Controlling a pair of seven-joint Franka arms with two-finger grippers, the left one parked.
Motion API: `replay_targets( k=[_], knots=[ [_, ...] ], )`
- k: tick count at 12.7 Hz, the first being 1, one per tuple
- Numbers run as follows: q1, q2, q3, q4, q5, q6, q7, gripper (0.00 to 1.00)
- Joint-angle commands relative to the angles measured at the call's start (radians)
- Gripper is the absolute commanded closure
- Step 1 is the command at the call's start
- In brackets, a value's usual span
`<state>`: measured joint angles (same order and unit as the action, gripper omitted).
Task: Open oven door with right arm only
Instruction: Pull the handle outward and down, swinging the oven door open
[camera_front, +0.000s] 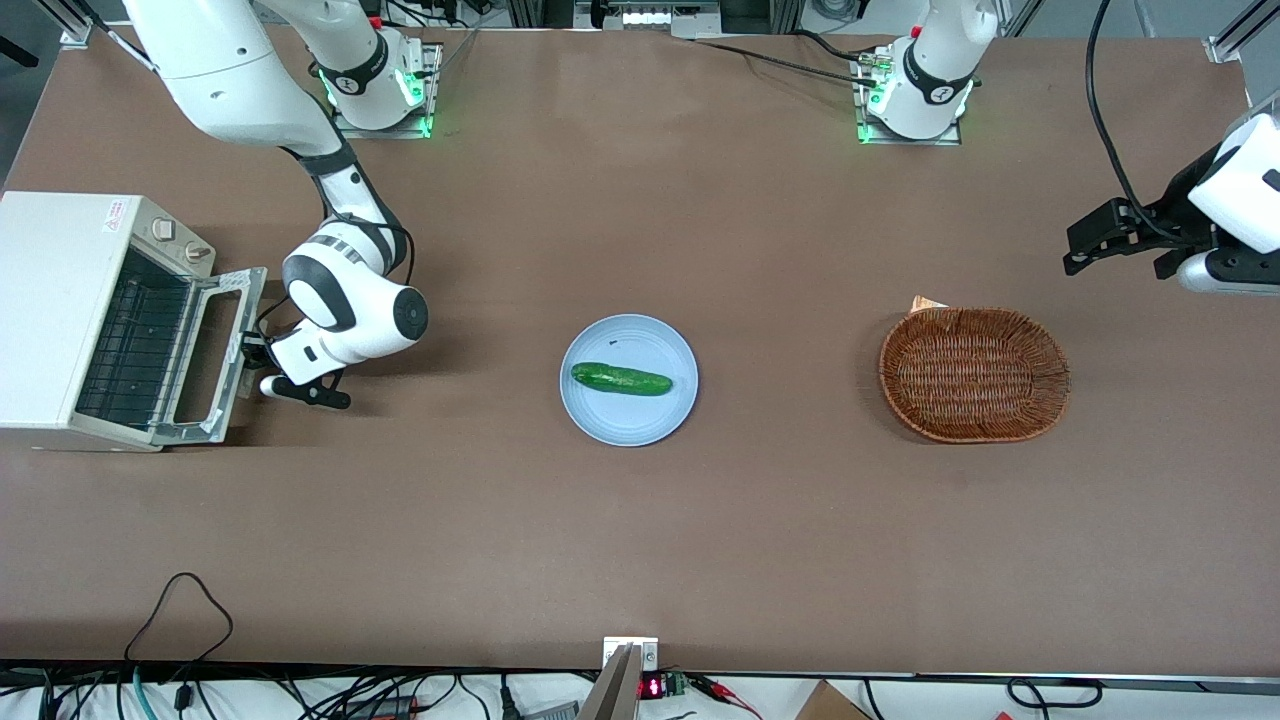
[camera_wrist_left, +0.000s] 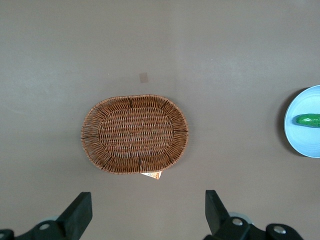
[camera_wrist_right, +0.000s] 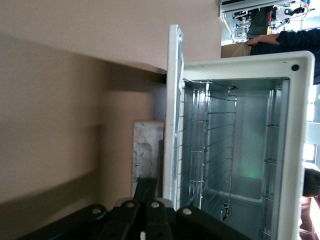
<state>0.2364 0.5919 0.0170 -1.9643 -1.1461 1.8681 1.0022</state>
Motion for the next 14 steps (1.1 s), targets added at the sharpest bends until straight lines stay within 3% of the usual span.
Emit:
replay_targets(
  k=[1, 14],
  knots=[
    [0.015, 0.037, -0.014, 0.034, 0.008, -0.009, 0.01, 1.0],
    [0.035, 0.1, -0.012, 0.042, 0.022, 0.031, 0.009, 1.0]
  ],
)
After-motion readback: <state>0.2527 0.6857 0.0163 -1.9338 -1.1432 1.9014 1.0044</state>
